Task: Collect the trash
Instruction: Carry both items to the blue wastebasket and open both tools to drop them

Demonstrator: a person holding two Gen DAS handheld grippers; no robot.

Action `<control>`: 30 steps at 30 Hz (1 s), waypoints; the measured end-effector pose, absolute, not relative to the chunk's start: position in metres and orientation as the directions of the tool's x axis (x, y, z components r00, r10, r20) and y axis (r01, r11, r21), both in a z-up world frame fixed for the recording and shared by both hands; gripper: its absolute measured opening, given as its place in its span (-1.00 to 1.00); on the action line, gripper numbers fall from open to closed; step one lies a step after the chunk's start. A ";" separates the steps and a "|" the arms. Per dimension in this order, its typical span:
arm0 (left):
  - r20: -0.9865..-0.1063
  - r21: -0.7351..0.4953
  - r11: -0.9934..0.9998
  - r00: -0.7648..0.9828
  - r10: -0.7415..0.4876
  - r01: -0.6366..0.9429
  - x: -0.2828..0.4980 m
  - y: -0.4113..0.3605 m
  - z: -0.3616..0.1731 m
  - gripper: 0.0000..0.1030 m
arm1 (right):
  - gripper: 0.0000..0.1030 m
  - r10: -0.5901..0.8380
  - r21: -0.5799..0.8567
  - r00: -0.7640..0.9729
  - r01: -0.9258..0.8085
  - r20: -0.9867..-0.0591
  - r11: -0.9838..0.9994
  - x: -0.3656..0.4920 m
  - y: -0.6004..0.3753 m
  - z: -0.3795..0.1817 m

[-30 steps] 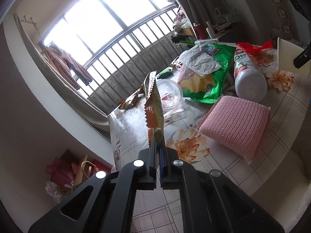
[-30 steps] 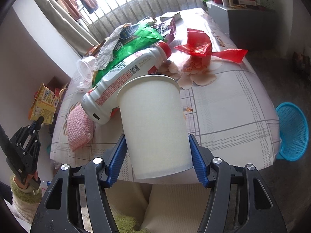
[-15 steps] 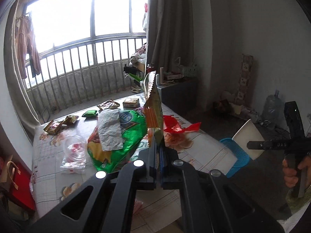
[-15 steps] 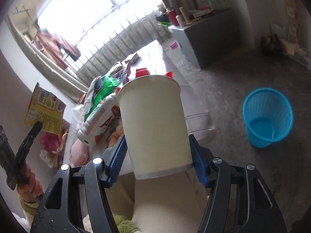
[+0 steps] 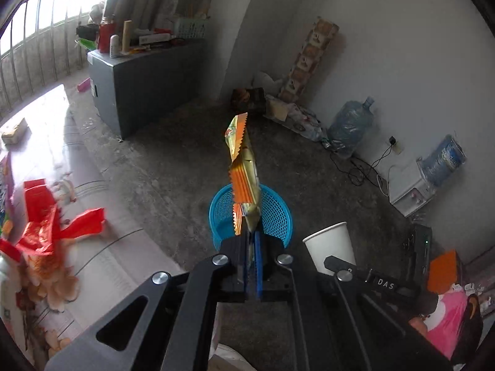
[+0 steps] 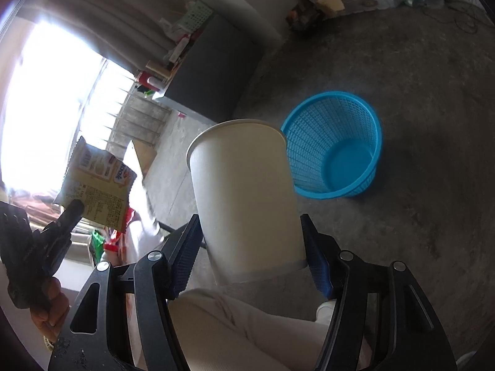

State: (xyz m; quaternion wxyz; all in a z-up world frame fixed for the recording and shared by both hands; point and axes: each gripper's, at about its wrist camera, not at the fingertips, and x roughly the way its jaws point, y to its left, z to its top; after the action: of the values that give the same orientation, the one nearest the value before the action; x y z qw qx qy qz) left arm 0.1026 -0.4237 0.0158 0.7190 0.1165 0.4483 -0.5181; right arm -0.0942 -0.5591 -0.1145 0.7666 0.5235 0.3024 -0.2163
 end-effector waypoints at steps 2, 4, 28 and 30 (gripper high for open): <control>-0.798 -0.305 0.425 0.015 -0.603 0.853 0.101 -0.471 -0.002 -0.94 | 0.15 -0.010 0.688 0.725 0.659 -0.689 0.303 -0.086 -0.583 -0.132; -0.826 -0.293 0.420 -0.005 -0.564 0.859 0.106 -0.509 -0.024 -0.93 | 0.16 -0.024 0.679 0.708 0.686 -0.706 0.262 -0.074 -0.605 -0.150; -0.725 -0.298 0.520 0.165 -0.669 0.800 0.124 -0.424 -0.005 0.65 | 0.69 -0.161 0.421 0.498 0.836 -0.852 0.353 -0.068 -0.554 -0.163; -0.732 -0.327 0.502 0.121 -0.670 0.801 0.123 -0.402 0.004 0.82 | 0.75 -0.199 0.357 0.473 0.829 -0.858 0.430 -0.060 -0.544 -0.150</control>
State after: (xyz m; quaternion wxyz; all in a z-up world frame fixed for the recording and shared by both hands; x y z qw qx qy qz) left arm 0.1228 -0.4019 0.0041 0.7450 0.0738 0.4426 -0.4936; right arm -0.0602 -0.5442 -0.1503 0.7538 0.4104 0.3834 -0.3411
